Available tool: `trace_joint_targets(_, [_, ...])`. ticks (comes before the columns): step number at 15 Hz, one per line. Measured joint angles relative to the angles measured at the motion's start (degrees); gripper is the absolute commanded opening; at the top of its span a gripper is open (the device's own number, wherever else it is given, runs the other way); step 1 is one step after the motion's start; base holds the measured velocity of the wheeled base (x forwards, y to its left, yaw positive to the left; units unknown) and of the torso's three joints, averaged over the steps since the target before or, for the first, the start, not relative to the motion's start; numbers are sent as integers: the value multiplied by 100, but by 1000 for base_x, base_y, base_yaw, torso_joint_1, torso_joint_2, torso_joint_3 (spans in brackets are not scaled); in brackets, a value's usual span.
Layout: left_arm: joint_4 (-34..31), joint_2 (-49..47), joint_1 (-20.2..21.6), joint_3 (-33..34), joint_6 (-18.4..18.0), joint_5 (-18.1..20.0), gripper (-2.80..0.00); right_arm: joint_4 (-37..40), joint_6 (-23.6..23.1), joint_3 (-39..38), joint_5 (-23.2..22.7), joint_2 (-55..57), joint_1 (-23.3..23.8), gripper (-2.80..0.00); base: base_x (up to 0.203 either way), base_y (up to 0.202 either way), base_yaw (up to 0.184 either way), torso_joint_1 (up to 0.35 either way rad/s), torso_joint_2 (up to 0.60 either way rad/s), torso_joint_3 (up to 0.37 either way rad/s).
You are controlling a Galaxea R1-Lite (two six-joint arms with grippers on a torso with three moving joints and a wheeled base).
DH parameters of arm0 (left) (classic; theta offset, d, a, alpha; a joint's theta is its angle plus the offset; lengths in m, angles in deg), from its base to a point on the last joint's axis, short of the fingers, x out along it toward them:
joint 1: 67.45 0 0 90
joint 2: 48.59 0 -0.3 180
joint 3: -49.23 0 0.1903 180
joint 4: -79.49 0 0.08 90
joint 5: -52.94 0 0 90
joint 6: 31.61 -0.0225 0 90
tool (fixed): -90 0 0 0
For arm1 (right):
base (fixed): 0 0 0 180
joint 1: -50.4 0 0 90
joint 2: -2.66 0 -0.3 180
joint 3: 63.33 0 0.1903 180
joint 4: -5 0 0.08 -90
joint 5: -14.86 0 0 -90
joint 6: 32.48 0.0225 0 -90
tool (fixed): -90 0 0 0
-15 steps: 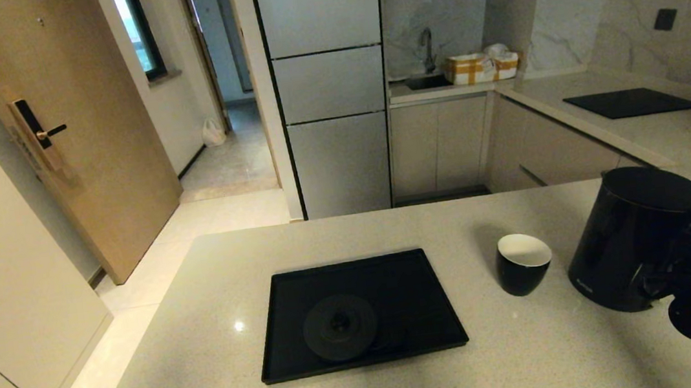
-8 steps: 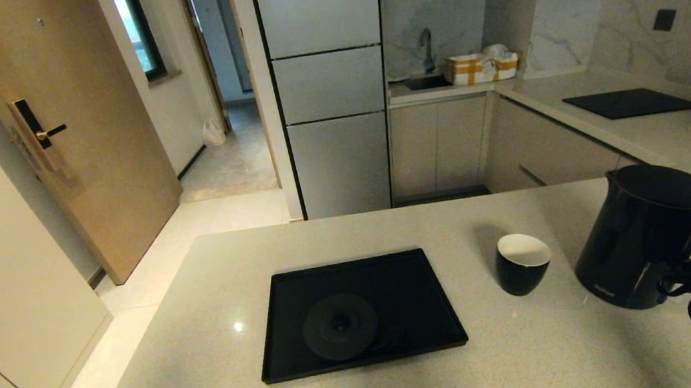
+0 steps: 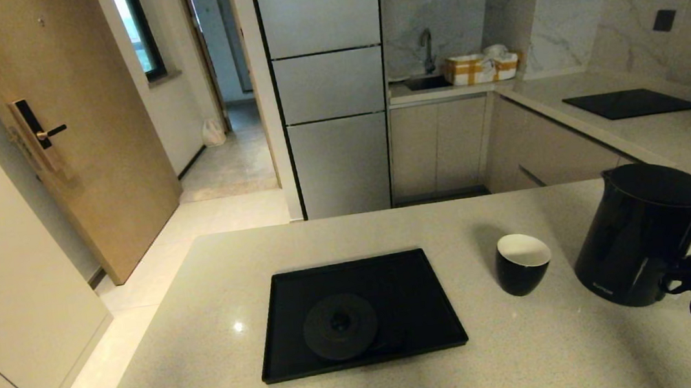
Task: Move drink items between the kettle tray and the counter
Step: Return the kettle to its original position
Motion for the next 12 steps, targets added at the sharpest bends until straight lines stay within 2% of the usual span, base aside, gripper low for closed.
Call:
trace_joint_targets(2, [0, 0, 0, 0, 0, 0, -280, -5, 0, 39, -362, 24, 2, 0, 0, 0, 0, 0, 0, 0])
trace_joint_targets(4, [-1, 0, 5, -2, 1, 0, -280, 0, 13, 76, -494, 54, 2, 0, 0, 0, 0, 0, 0, 0])
trace_joint_targets(5, [0, 0, 0, -2, 0, 0, -280, -2, 38, 99, -514, 78, 0, -280, 0, 0, 0, 0, 0, 0])
trace_joint_targets(12, [0, 0, 0, -2, 0, 0, -280, 22, 69, 275, -560, 165, -6, -280, 0, 0, 0, 0, 0, 0])
